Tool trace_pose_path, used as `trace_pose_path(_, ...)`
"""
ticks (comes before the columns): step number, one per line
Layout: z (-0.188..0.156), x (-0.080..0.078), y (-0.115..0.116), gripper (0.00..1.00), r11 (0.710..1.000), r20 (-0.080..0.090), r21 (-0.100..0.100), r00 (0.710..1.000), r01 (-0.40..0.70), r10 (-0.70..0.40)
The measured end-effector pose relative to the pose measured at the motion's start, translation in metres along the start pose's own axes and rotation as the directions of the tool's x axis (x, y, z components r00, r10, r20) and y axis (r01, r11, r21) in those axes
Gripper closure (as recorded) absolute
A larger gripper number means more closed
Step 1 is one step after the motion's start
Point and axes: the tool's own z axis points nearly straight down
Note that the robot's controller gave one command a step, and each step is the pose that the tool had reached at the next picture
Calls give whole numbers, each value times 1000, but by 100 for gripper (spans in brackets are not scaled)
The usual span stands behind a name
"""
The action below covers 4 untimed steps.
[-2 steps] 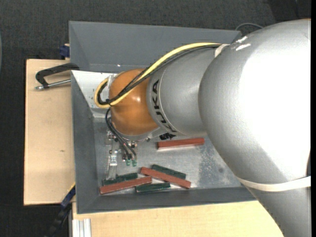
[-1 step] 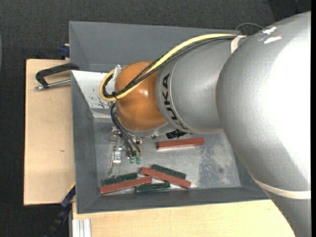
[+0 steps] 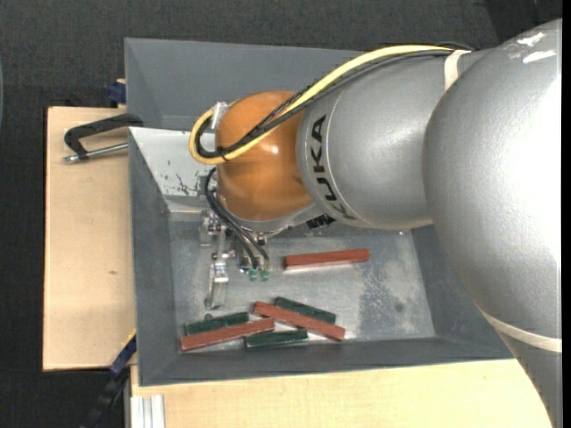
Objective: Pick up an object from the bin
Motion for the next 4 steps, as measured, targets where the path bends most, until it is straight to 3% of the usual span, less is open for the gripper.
trace_pose_path(1,51,28,5,0,957,-6,1,957,291,-291)
trace_pose_path(2,84,40,5,100,966,0,1,966,260,-260)
trace_pose_path(4,57,36,5,100,978,-5,0,978,208,-208)
